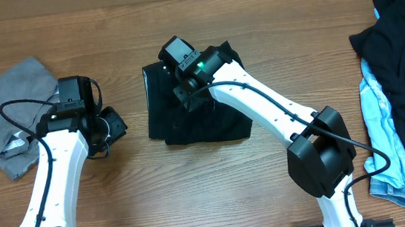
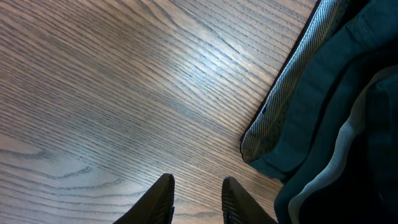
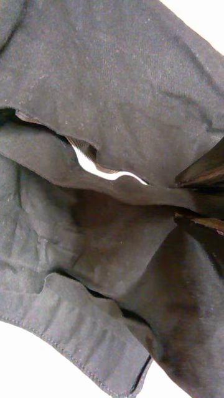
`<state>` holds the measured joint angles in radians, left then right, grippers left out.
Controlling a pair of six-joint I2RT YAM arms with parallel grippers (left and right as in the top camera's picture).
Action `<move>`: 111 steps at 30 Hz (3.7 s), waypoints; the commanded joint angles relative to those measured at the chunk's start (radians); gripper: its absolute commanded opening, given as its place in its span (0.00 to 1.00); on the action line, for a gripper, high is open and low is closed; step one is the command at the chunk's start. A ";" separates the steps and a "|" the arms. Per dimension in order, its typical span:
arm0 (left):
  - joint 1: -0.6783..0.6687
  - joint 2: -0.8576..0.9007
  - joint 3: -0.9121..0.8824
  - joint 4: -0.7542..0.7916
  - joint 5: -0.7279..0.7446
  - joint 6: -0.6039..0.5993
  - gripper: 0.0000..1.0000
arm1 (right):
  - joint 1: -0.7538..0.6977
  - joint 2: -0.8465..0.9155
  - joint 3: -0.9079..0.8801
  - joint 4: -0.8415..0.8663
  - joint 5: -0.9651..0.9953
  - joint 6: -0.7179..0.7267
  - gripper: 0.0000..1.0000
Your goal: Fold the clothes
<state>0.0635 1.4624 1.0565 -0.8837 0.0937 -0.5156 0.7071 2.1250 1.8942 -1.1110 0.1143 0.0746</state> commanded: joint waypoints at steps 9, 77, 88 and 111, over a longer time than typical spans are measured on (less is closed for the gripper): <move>0.003 -0.018 0.007 0.002 0.007 0.023 0.29 | -0.001 -0.038 0.026 0.001 -0.027 0.004 0.17; 0.003 -0.018 0.007 -0.002 0.008 0.048 0.30 | 0.004 0.146 -0.024 0.272 0.158 0.167 0.76; 0.003 -0.018 0.007 -0.003 0.008 0.048 0.30 | 0.004 0.146 -0.024 0.231 0.155 0.166 0.04; 0.003 -0.018 0.007 -0.002 0.008 0.049 0.30 | 0.010 0.290 0.171 0.102 0.147 0.278 0.58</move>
<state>0.0635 1.4620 1.0565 -0.8871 0.0937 -0.4896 0.7162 2.4218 2.0636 -1.0126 0.2043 0.3260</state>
